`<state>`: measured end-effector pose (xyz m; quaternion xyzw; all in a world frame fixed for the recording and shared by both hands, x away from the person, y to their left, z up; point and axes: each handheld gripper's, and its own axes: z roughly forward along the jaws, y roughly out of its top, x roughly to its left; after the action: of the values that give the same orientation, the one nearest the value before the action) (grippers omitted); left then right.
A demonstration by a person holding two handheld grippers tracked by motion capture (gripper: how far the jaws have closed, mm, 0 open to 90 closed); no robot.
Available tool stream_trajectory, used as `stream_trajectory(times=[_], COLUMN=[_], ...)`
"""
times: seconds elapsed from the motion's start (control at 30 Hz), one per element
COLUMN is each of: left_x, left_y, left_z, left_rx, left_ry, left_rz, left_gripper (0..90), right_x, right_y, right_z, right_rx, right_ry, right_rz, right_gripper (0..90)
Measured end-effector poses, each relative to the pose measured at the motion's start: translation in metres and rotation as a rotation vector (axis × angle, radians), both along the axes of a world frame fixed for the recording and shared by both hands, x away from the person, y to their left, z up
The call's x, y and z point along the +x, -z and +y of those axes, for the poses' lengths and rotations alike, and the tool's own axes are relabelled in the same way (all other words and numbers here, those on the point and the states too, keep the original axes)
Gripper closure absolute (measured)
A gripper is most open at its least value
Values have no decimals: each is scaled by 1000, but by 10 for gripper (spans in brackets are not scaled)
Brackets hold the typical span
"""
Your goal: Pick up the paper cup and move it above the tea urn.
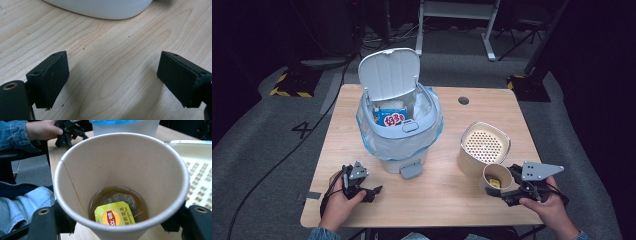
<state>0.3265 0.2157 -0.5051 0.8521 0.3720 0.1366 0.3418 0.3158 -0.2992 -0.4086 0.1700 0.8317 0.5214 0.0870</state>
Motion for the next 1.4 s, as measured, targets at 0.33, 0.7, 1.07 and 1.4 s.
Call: stream_trajectory(times=[0.33,0.7,1.07,1.4], left_x=[0,0,0,0], left_y=[0,0,0,0], left_z=[0,0,0,0], left_rx=[1,0,0,0], left_ry=[0,0,0,0], left_rz=[-1,-1,0,-1], left_gripper=[109,109,109,109], right_x=[13,43,82,116], right_y=[-36,-69,-74,-66], right_z=[-1,-7,-11,-11], right_rx=[45,-6,-20,-27], right_ry=[-11,37,102,108], right_rz=[-6,-87,-76,-55], right_gripper=[310,312,311,310])
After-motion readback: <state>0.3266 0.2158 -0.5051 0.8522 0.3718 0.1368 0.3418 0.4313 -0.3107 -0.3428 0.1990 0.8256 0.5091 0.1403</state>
